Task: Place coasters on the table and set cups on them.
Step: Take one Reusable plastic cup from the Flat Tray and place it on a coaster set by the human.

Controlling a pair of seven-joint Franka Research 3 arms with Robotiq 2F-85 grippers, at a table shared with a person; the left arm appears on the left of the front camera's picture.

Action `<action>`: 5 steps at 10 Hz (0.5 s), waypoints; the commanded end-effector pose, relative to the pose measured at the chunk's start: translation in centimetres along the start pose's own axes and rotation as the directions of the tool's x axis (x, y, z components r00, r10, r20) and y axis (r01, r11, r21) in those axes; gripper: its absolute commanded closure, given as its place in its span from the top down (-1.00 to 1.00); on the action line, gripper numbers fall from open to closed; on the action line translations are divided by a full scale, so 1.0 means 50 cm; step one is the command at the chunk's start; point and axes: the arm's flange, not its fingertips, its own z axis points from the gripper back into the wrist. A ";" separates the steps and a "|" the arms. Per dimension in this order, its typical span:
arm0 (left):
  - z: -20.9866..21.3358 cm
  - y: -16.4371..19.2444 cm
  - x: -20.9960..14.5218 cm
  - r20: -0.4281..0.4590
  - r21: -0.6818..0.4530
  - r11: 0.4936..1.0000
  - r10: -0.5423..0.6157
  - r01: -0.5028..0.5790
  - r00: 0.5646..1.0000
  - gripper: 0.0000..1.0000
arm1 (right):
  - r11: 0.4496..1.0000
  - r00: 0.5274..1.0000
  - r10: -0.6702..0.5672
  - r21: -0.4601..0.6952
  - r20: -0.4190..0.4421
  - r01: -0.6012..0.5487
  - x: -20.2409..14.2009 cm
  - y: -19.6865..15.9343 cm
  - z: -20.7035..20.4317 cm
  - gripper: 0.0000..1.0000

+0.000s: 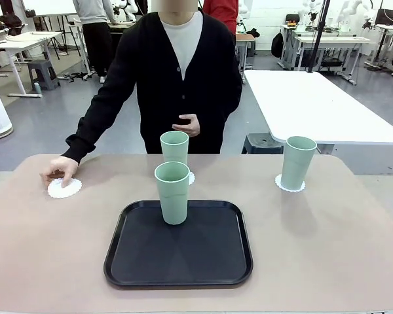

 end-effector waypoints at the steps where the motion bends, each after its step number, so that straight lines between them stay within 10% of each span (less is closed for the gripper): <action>1: 0.002 -0.005 0.000 0.008 -0.007 1.000 -0.006 0.006 1.000 1.00 | 1.000 1.000 -0.001 0.014 0.001 0.001 -0.001 0.004 0.000 1.00; 5: 0.002 -0.005 0.000 0.008 -0.007 1.000 -0.006 0.006 1.000 1.00 | 1.000 1.000 -0.001 0.014 0.001 0.001 -0.001 0.004 0.000 1.00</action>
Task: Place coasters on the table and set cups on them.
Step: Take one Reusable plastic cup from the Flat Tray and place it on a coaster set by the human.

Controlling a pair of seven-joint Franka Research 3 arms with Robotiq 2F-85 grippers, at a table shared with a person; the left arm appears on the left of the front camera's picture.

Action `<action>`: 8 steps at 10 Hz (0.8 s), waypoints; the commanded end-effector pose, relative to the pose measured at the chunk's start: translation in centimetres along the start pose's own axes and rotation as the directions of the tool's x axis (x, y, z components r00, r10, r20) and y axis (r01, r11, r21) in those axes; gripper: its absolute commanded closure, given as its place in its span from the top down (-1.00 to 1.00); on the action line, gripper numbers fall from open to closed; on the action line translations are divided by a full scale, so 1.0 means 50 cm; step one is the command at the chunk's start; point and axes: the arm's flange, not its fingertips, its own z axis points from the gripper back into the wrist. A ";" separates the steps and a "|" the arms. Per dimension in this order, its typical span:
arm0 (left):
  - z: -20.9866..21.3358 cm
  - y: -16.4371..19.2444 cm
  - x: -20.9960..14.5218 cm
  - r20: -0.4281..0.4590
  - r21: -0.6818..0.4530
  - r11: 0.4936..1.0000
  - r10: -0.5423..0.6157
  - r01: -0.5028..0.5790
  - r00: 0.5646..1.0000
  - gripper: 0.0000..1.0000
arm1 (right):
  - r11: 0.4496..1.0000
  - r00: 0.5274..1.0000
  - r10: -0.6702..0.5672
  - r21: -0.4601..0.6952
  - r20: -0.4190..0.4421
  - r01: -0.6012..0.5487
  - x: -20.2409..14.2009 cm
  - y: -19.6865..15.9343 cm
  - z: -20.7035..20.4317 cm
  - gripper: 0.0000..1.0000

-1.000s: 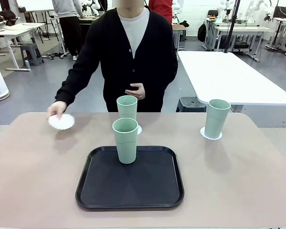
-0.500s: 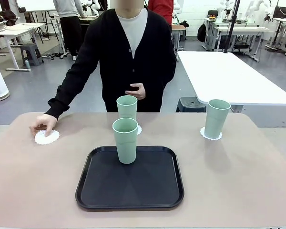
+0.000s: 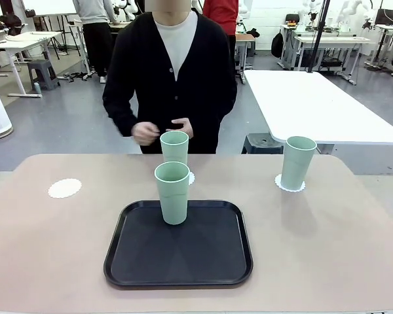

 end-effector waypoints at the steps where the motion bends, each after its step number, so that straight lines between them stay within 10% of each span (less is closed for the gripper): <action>1: 0.002 -0.005 0.000 0.008 -0.007 1.000 -0.006 0.006 1.000 1.00 | 1.000 1.000 -0.001 0.014 0.001 0.001 -0.001 0.004 0.000 1.00; 3: 0.000 0.000 0.000 0.000 0.000 1.000 0.000 0.000 1.000 1.00 | 1.000 1.000 -0.001 0.014 0.001 0.001 -0.001 0.004 0.000 1.00; 5: -0.071 -0.118 0.044 -0.120 0.244 0.933 -0.241 0.264 0.963 1.00 | 1.000 1.000 -0.001 0.014 0.001 0.001 -0.001 0.004 0.000 1.00; 8: -0.245 -0.248 0.105 -0.351 0.472 0.638 -0.497 0.609 0.793 1.00 | 1.000 1.000 -0.001 0.014 0.001 0.001 -0.001 0.004 0.000 1.00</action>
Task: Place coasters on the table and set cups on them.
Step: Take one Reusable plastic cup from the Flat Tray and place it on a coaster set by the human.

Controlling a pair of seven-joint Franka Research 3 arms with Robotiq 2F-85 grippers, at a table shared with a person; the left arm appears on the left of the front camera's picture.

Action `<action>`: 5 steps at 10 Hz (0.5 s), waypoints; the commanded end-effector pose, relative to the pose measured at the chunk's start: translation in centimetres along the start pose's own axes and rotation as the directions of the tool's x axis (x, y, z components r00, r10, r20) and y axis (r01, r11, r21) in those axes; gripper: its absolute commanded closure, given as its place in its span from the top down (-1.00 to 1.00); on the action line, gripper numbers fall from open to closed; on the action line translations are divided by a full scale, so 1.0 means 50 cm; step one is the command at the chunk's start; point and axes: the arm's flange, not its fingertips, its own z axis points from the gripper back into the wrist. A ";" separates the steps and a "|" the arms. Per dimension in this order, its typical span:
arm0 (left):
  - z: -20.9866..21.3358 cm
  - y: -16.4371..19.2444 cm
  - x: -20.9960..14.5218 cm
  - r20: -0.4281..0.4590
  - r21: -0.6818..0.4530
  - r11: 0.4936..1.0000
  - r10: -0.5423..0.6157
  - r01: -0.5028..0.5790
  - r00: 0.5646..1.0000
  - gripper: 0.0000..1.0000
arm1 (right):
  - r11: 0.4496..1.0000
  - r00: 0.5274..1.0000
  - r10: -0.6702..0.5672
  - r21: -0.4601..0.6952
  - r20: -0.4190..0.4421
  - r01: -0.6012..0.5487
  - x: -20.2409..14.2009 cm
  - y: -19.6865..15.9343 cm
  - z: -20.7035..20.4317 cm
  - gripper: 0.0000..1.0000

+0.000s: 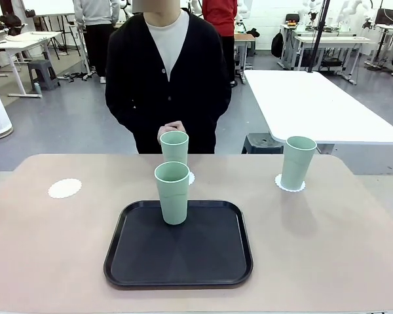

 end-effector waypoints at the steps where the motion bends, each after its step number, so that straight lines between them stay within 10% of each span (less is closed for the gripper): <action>1: -0.114 -0.047 0.026 -0.090 0.273 0.923 -0.256 0.271 0.963 1.00 | 1.000 1.000 -0.003 0.012 0.001 0.003 -0.001 0.003 0.001 1.00; 5: -0.289 -0.184 -0.005 -0.388 0.281 0.654 -0.591 0.702 0.707 1.00 | 1.000 1.000 -0.003 0.012 0.001 0.003 -0.001 0.003 0.001 1.00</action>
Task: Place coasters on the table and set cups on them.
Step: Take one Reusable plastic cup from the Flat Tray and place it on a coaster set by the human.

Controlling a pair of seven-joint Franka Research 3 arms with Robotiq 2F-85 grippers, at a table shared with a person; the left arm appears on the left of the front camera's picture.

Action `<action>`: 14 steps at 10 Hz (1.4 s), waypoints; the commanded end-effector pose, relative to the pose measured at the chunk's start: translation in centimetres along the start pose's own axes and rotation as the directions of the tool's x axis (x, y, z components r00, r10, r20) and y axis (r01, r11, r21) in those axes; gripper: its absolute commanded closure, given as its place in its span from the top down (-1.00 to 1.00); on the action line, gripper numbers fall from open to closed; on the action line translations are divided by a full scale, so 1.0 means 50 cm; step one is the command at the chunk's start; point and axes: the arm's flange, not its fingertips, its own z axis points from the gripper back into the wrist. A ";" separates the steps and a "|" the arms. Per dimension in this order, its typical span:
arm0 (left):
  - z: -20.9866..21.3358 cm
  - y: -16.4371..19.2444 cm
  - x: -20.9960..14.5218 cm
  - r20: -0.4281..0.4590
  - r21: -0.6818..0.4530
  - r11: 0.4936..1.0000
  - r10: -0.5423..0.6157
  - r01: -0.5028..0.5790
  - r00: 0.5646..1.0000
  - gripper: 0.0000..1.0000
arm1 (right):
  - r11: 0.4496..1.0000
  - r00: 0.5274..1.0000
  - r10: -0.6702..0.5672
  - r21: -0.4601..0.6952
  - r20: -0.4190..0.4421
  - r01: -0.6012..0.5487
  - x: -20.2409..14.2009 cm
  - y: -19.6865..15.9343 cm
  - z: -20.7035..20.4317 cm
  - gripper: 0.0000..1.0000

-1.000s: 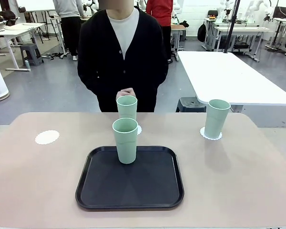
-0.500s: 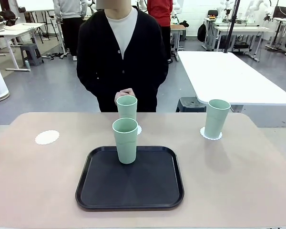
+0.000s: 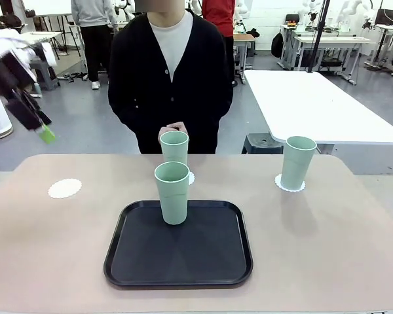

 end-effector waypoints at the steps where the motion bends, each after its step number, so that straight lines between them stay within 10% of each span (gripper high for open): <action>1: -0.043 -0.051 -0.032 0.020 0.041 0.988 -0.149 0.148 0.989 1.00 | 1.000 1.000 -0.003 0.011 0.002 0.003 -0.001 0.003 0.001 1.00; 9: -0.111 -0.048 -0.004 -0.021 -0.015 0.953 -0.304 0.303 0.953 1.00 | 1.000 1.000 -0.003 0.011 0.002 0.003 -0.001 0.003 0.001 1.00; 14: -0.248 0.053 0.078 0.419 -0.104 0.779 -0.529 0.618 0.738 1.00 | 1.000 1.000 -0.003 0.011 0.002 0.003 -0.001 0.003 0.001 1.00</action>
